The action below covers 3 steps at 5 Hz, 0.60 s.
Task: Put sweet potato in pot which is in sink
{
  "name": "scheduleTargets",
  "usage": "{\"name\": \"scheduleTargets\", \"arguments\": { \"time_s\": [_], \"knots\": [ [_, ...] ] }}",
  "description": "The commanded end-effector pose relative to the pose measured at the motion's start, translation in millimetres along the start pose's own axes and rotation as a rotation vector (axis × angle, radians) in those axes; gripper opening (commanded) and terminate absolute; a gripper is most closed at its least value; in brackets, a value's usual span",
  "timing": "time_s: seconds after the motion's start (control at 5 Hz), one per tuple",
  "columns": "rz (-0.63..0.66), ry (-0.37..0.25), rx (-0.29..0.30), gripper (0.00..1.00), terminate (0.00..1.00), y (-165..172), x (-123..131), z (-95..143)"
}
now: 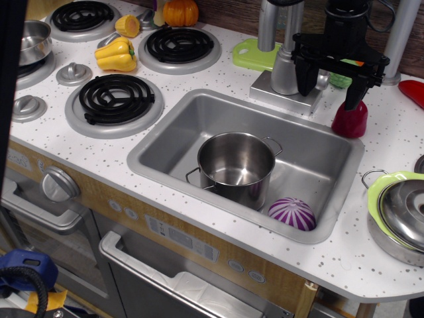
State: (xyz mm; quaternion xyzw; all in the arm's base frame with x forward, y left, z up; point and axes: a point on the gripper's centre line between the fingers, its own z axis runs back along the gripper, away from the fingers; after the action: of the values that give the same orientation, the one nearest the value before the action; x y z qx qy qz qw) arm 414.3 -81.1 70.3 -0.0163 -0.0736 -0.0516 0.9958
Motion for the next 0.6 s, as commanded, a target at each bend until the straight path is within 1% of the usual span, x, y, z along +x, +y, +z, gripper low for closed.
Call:
{"name": "scheduleTargets", "arguments": {
  "time_s": [0.0,0.4],
  "knots": [
    [0.000,0.000,0.000,1.00,0.00,0,0,0],
    [-0.019,-0.060,-0.003,1.00,0.00,-5,27,-14]
  ]
}}
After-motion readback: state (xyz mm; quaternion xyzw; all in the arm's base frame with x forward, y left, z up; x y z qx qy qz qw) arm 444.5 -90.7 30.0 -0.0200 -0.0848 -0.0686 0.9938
